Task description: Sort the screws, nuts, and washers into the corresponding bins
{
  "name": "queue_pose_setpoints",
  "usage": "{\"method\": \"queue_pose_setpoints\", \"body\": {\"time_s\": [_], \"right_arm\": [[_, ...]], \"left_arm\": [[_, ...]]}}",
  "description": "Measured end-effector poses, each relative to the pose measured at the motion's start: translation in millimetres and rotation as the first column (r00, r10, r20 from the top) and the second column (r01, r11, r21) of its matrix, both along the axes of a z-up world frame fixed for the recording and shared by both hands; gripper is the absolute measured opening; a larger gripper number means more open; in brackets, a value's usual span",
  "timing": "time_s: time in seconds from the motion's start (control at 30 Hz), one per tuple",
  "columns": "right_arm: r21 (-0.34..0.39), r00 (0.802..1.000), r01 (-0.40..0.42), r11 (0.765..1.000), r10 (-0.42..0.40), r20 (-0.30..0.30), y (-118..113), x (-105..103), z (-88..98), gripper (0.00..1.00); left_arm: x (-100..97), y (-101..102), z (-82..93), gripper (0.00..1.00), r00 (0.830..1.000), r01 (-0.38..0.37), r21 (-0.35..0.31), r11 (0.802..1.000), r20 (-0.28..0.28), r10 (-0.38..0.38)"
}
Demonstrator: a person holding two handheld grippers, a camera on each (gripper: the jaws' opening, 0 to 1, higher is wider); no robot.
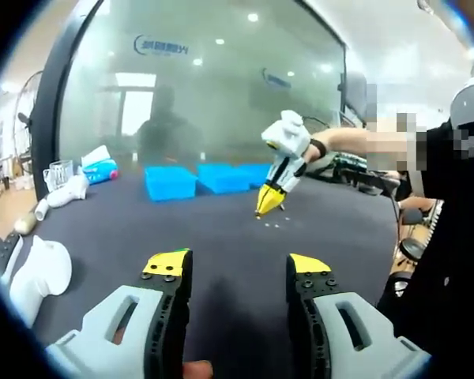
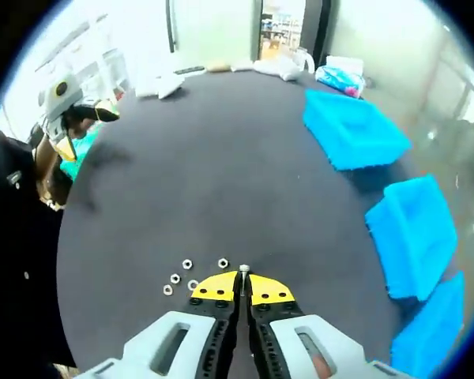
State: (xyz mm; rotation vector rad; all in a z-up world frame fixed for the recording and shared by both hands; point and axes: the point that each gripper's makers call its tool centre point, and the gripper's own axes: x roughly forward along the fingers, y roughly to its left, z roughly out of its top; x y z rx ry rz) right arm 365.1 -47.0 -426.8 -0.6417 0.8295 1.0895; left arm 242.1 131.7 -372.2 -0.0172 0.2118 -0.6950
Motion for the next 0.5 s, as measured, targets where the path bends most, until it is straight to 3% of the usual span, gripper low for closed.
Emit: {"method": "queue_pose_setpoints", "body": {"time_s": [0.37, 0.5], "right_arm": [[0.189, 0.99, 0.073, 0.979, -0.095, 0.106, -24, -27, 35.6, 0.01], [0.273, 0.978, 0.117, 0.955, -0.159, 0.137, -38, -36, 47.5, 0.01]], "left_arm": [[4.1, -6, 9.3, 0.46, 1.0, 0.011, 0.003, 1.0, 0.024, -0.011], [4.3, -12, 11.0, 0.46, 0.999, 0.021, 0.008, 1.0, 0.027, -0.021]]}}
